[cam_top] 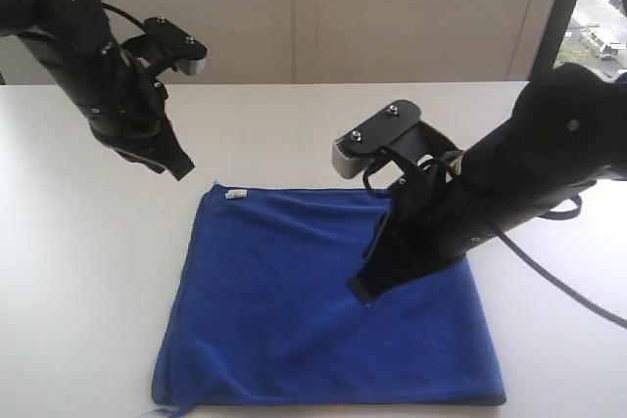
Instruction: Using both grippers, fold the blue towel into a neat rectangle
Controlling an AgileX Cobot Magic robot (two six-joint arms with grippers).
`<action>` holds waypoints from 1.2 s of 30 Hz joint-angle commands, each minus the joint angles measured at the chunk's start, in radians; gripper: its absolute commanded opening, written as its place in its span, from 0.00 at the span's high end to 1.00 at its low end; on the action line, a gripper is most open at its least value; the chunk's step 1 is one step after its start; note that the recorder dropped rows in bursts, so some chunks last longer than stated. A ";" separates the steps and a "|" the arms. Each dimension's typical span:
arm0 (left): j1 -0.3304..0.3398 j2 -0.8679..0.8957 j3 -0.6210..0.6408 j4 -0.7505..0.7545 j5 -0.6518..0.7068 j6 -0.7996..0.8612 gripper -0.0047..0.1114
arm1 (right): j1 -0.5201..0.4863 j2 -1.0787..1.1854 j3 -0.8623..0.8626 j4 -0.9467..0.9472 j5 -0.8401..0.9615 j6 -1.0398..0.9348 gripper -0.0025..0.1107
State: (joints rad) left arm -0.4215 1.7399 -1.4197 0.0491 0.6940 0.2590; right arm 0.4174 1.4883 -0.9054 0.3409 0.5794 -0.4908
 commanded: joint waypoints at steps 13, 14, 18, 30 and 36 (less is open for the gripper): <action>-0.002 -0.906 0.561 -0.228 -0.065 -0.062 0.96 | -0.034 0.256 0.071 -0.027 -0.027 -0.055 0.98; -0.002 -0.958 0.584 -0.228 -0.059 -0.062 0.96 | -0.034 0.261 0.071 -0.027 -0.016 -0.055 0.98; -0.002 -1.133 0.676 -0.242 -0.046 -0.083 0.96 | -0.027 0.268 0.075 -0.027 0.043 -0.055 0.98; -0.002 -1.429 0.897 -0.265 -0.034 -0.077 0.96 | 0.105 0.268 0.151 -0.012 0.106 -0.021 0.98; 0.001 -1.437 0.979 -0.221 -0.064 -0.106 0.96 | 0.264 0.268 0.142 0.085 0.119 -0.021 0.98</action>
State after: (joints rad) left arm -0.4215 0.3093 -0.4742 -0.1867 0.6470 0.1862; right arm 0.6073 1.7309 -0.7841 0.3616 0.6268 -0.5161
